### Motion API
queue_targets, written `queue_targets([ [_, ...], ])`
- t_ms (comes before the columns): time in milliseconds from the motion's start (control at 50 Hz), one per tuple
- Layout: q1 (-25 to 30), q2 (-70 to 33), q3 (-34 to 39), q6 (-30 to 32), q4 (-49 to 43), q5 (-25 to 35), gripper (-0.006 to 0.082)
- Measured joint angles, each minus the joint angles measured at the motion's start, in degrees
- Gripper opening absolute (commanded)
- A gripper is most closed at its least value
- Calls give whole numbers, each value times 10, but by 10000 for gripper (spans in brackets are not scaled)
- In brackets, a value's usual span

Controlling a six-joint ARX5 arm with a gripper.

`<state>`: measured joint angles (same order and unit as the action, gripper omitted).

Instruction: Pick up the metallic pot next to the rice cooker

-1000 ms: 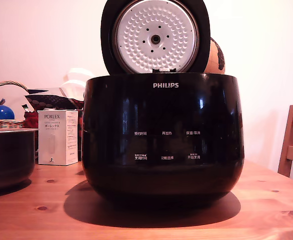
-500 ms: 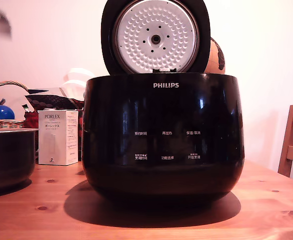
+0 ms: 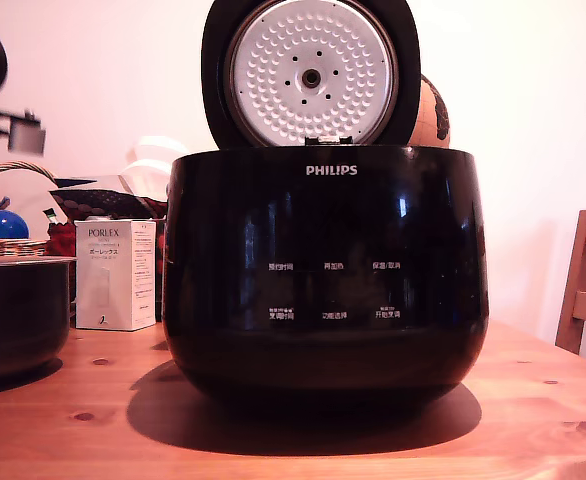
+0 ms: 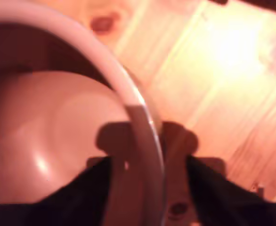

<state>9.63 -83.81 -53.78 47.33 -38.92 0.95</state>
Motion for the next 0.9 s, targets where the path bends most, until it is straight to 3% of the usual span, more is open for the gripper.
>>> queue_targets([
  [120, 0, 0, 0, 8, 2, 0, -29],
  [420, 0, 0, 0, 26, -8, -1, -24],
  [580, 6, 0, -14, 24, -50, -41, -24],
  [900, 26, 34, -126, -18, -164, -61, -24],
])
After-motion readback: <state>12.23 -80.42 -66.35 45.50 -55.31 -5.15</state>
